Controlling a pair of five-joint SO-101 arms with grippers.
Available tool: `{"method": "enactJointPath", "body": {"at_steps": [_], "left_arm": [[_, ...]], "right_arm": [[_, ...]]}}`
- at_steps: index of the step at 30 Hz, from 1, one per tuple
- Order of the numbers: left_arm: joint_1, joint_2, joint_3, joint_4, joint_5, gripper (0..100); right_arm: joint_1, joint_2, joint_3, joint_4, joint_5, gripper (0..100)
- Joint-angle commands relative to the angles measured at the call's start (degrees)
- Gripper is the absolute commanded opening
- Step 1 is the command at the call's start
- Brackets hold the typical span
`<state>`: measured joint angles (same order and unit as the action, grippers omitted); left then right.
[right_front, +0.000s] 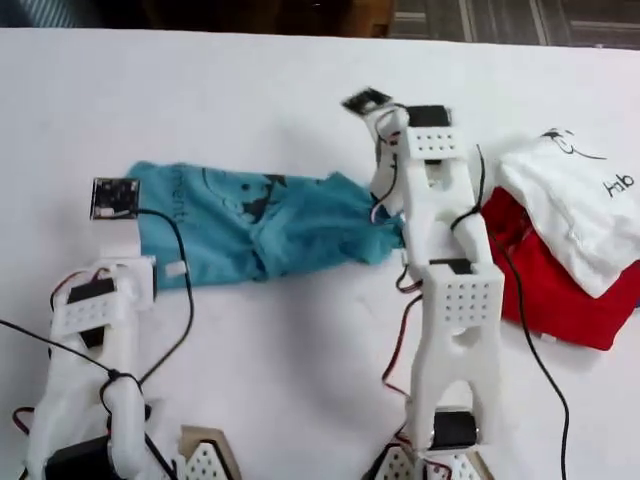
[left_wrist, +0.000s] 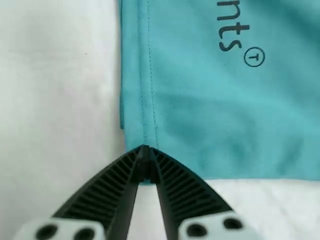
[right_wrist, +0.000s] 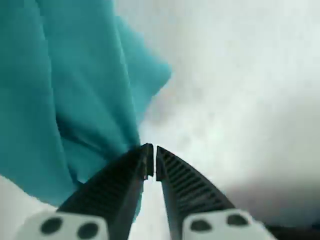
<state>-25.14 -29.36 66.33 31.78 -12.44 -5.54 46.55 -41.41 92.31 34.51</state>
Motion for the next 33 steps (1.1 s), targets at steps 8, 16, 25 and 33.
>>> {"method": "enactJointPath", "body": {"at_steps": [8, 16, 25, 33], "left_arm": [[-0.1, -0.8, -0.3, -0.7, -0.2, 3], [-0.1, -0.8, -0.3, -0.7, -0.2, 3], [-0.1, -0.8, -0.3, -0.7, -0.2, 3], [-0.1, -0.8, -0.3, -0.7, -0.2, 3]], "right_arm": [[5.8, 0.0, -1.8, 4.4, 0.8, 1.8], [2.9, -4.3, -7.7, 6.5, 0.4, 1.8], [-10.7, -4.4, -9.5, 6.0, 0.8, 2.6], [-12.8, -1.0, -9.5, 3.1, 0.7, 20.0]]}}
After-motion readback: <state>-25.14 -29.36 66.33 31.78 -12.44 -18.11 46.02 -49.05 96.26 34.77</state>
